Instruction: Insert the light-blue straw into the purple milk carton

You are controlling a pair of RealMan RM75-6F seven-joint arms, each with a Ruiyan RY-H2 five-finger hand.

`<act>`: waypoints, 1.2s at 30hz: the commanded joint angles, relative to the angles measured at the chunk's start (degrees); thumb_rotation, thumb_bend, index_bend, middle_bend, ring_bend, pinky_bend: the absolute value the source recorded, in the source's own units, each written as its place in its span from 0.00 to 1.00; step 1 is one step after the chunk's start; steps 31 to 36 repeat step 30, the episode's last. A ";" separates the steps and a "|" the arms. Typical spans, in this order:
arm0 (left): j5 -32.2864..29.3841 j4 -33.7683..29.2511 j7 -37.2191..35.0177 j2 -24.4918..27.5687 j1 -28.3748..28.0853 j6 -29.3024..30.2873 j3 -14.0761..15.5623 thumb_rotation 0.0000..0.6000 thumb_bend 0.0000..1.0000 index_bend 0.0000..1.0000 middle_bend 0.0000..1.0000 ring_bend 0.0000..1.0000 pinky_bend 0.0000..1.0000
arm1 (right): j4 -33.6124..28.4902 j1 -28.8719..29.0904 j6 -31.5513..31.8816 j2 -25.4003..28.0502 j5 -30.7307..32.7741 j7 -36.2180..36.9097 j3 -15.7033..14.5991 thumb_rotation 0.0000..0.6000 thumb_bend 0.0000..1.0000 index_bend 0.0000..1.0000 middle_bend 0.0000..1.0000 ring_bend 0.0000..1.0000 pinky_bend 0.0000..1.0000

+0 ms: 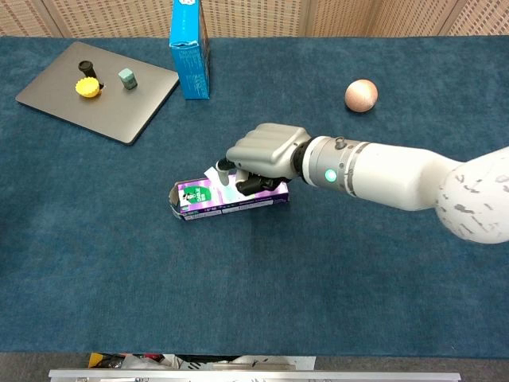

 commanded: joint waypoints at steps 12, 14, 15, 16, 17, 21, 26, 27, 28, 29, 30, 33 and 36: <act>-0.83 1.95 -0.42 -0.11 -0.39 -0.30 -0.91 1.00 0.38 0.26 0.46 0.46 0.66 | -10.85 -22.04 26.03 19.83 -15.79 7.09 -7.85 0.21 0.72 0.30 0.83 0.83 0.97; -1.20 2.43 -0.48 -0.43 -0.31 -0.17 -1.12 1.00 0.38 0.26 0.43 0.43 0.62 | -9.96 -25.97 29.68 21.29 -17.31 8.68 -8.78 0.21 0.54 0.29 0.75 0.74 0.95; -1.28 2.64 -0.49 -0.55 -0.28 -0.11 -1.17 1.00 0.38 0.26 0.42 0.42 0.60 | -9.40 -27.62 31.20 21.71 -17.86 9.32 -9.04 0.21 0.45 0.28 0.71 0.70 0.93; -1.43 2.82 -0.43 -0.68 -0.23 -0.04 -1.22 1.00 0.38 0.26 0.41 0.41 0.59 | -8.80 -29.23 32.62 22.02 -18.39 9.88 -9.28 0.22 0.38 0.26 0.67 0.65 0.90; -1.49 3.07 -0.20 -0.83 -0.17 0.07 -1.23 1.00 0.38 0.26 0.41 0.40 0.57 | -7.89 -31.31 34.46 22.25 -19.11 10.57 -9.50 0.22 0.30 0.24 0.63 0.60 0.87; -1.16 3.90 0.71 -2.26 0.47 1.54 -1.08 1.00 0.38 0.26 0.38 0.38 0.54 | -4.25 -38.37 40.45 20.73 -20.96 13.79 -9.16 0.38 0.09 0.09 0.42 0.40 0.66; -0.22 4.53 1.97 -4.32 2.03 4.48 -0.48 1.00 0.38 0.26 0.38 0.38 0.52 | 1.28 -45.46 45.18 17.52 -25.31 16.61 -9.48 0.47 0.02 0.01 0.32 0.29 0.53; 0.11 4.58 2.24 -4.45 2.34 5.09 -0.33 1.00 0.38 0.26 0.38 0.38 0.51 | 2.33 -46.79 45.88 16.98 -26.23 17.00 -9.45 0.47 0.02 0.01 0.32 0.29 0.52; 0.39 4.56 2.41 -4.46 2.54 5.47 -0.22 1.00 0.38 0.26 0.38 0.38 0.51 | 2.81 -47.68 46.15 16.71 -26.67 17.25 -9.39 0.47 0.02 0.01 0.31 0.29 0.51; 0.67 4.52 2.48 -4.45 2.72 5.82 -0.10 1.00 0.38 0.26 0.38 0.37 0.51 | 3.08 -48.45 46.25 16.57 -27.07 17.56 -9.32 0.48 0.02 0.01 0.31 0.29 0.50; 1.07 4.42 2.43 -4.41 2.95 6.27 0.04 1.00 0.38 0.26 0.38 0.37 0.51 | 3.34 -49.38 46.40 16.47 -27.53 17.91 -9.11 0.47 0.02 0.01 0.31 0.29 0.50; 1.07 4.42 2.43 -4.41 2.95 6.27 0.04 1.00 0.38 0.26 0.38 0.37 0.51 | 3.34 -49.38 46.40 16.47 -27.53 17.91 -9.11 0.47 0.02 0.01 0.31 0.29 0.50; 1.07 4.42 2.43 -4.41 2.95 6.27 0.04 1.00 0.38 0.26 0.38 0.37 0.51 | 3.34 -49.38 46.40 16.47 -27.53 17.91 -9.11 0.47 0.02 0.01 0.31 0.29 0.50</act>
